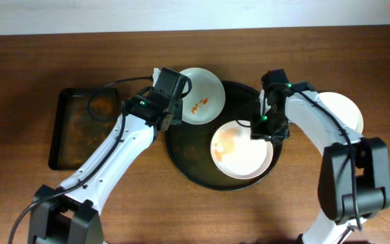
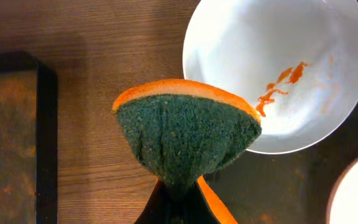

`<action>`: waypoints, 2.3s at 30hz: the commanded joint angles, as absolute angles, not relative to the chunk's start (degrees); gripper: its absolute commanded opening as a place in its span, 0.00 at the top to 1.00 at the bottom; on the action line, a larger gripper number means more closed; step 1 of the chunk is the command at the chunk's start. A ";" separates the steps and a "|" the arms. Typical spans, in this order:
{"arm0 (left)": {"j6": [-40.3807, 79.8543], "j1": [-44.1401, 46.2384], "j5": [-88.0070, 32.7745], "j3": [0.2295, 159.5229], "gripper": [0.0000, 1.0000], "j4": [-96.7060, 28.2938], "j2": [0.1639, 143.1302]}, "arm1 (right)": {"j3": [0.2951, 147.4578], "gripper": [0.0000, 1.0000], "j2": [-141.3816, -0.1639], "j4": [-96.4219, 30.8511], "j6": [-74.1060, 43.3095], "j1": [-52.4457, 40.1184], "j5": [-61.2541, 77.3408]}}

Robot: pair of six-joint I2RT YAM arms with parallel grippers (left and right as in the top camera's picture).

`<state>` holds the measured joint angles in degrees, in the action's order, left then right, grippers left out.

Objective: Clean dirty plates on tray and stack at the side
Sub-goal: 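Lift the pink-rimmed plate with the right gripper and set it beside the first plate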

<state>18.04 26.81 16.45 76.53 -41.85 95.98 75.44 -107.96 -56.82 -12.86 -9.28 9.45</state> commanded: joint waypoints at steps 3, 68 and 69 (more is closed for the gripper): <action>18.79 26.55 16.23 76.16 0.99 -41.93 94.11 | 76.20 0.55 -106.54 -57.34 -12.51 -7.42 1.15; 18.79 26.44 16.25 76.16 0.99 -42.33 94.11 | 79.40 0.96 -88.58 -55.81 -23.46 14.74 -27.38; 18.79 26.44 16.23 76.16 0.99 -42.33 94.11 | 79.40 0.96 -89.34 -55.33 -23.46 17.67 -25.80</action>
